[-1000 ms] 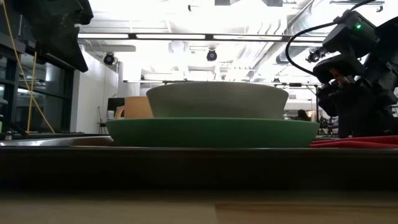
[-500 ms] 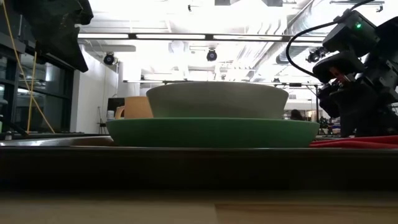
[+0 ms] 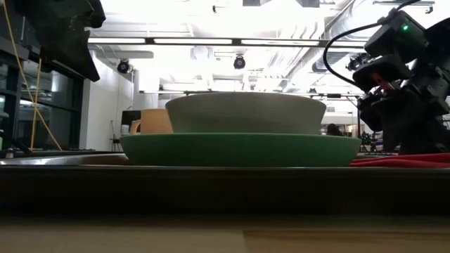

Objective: Set up tray
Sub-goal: Adjust the table napkin on the serving tray

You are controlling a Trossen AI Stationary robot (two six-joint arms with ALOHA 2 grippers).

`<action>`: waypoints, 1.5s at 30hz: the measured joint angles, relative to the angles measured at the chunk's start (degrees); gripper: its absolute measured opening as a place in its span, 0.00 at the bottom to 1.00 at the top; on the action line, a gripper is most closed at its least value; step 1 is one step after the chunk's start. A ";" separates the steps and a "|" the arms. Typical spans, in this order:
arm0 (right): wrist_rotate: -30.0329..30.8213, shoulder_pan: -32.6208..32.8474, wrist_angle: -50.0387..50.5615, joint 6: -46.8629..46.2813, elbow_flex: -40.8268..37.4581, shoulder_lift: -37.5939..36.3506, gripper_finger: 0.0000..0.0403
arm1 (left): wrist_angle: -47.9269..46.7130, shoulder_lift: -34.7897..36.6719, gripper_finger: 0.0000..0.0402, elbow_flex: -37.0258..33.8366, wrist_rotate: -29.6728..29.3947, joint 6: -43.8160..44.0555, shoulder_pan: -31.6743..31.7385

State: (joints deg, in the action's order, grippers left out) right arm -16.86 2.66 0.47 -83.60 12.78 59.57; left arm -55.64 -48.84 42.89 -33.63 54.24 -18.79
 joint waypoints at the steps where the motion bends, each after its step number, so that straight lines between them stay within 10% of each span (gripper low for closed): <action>1: -0.17 0.00 0.25 0.01 0.00 0.00 0.24 | 0.00 0.01 0.11 0.00 0.00 0.00 0.02; 45: 4.82 9.90 0.58 -8.97 0.02 0.11 0.24 | 0.00 0.02 0.11 0.00 -0.44 -0.17 0.00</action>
State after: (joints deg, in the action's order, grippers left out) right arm -12.03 12.56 1.05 -92.58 12.80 59.68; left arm -55.64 -48.82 42.89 -34.06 54.07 -18.79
